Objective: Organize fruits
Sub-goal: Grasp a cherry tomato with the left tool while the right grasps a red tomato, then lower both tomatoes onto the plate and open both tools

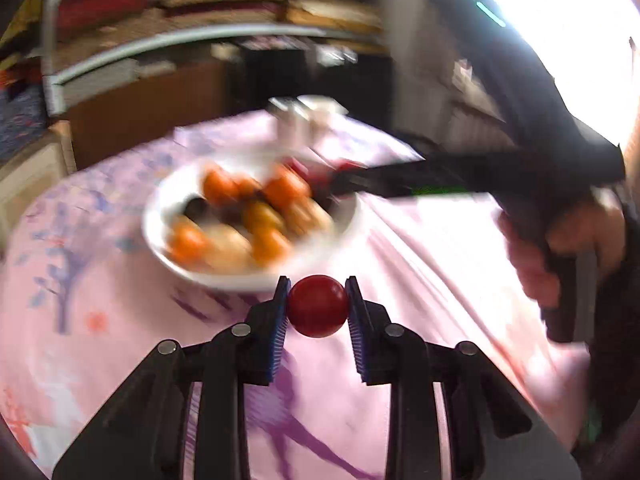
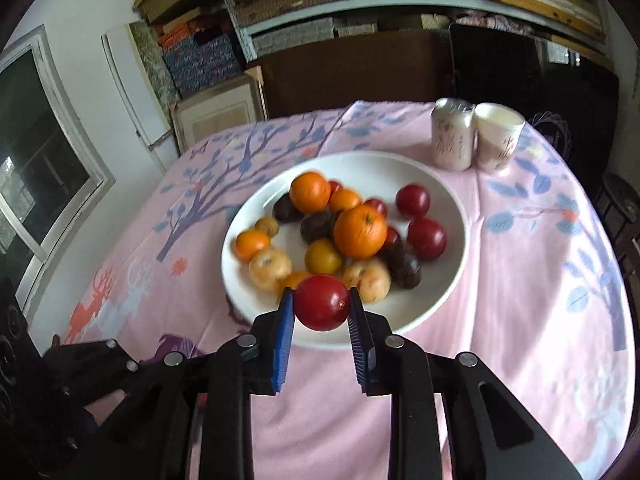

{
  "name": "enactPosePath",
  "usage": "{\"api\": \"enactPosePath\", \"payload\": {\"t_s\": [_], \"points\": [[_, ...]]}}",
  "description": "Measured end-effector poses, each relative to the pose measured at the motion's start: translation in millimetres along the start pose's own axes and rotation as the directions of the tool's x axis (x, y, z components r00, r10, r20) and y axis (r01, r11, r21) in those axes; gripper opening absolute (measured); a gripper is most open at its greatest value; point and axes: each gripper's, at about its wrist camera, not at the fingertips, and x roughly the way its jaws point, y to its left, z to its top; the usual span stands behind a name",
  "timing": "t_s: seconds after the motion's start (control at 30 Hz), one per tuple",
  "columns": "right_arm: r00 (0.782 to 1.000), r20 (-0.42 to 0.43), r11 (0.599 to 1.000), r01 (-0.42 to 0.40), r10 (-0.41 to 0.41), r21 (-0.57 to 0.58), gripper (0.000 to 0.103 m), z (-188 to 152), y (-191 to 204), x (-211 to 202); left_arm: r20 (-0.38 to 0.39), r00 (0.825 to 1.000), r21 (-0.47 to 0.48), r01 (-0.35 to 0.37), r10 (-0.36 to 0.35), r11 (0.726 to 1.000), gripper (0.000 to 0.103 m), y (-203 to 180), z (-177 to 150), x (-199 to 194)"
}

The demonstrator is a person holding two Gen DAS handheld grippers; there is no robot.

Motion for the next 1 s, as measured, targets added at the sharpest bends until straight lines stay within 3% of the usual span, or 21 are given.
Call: {"api": "enactPosePath", "payload": {"t_s": [0.07, 0.13, 0.27, 0.5, 0.53, 0.57, 0.6, 0.63, 0.7, 0.83, 1.0], "points": [[0.999, 0.011, 0.999, 0.038, -0.038, -0.015, 0.026, 10, -3, 4, 0.03, 0.993, -0.015, -0.11, 0.11, 0.994, 0.027, 14, 20, 8], [0.998, -0.002, 0.998, 0.062, -0.062, -0.019, 0.026, 19, -5, 17, 0.004, 0.986, -0.038, -0.167, 0.167, 0.985, 0.027, 29, 34, 23], [0.997, -0.037, 0.998, 0.065, -0.064, 0.021, 0.026, 33, -15, 46, -0.019, 0.983, -0.078, -0.185, 0.184, 0.98, 0.027, 49, 52, 48], [0.996, 0.008, 0.994, 0.094, -0.094, 0.051, 0.027, 49, -21, 71, -0.002, 0.984, -0.128, -0.177, 0.178, 0.976, 0.027, 55, 76, 79], [0.995, 0.039, 0.995, 0.089, -0.091, 0.042, 0.045, 49, -20, 72, 0.012, 0.978, -0.13, -0.207, 0.211, 0.97, 0.028, 54, 78, 82], [0.99, 0.084, 0.993, 0.115, -0.117, 0.03, 0.069, 48, -19, 70, 0.02, 0.971, -0.135, -0.234, 0.238, 0.963, 0.06, 54, 79, 84], [0.976, 0.119, 0.982, 0.181, -0.185, 0.045, 0.091, 46, -21, 66, 0.023, 0.954, -0.154, -0.291, 0.298, 0.944, 0.086, 54, 77, 83], [0.968, 0.144, 0.979, 0.197, -0.204, 0.059, 0.099, 44, -24, 61, 0.037, 0.947, -0.171, -0.309, 0.32, 0.935, 0.098, 55, 75, 81], [0.977, 0.126, 0.984, 0.163, -0.172, 0.077, 0.099, 38, -31, 54, 0.081, 0.95, -0.175, -0.285, 0.302, 0.943, 0.098, 55, 68, 72], [0.977, 0.101, 0.979, 0.179, -0.189, 0.101, 0.099, 15, -38, 36, 0.084, 0.95, -0.189, -0.28, 0.3, 0.941, 0.098, 51, 57, 53], [0.979, 0.094, 0.977, 0.17, -0.182, 0.125, 0.099, -17, -38, 5, 0.111, 0.937, -0.142, -0.316, 0.332, 0.938, 0.098, 35, 39, 24]]}}
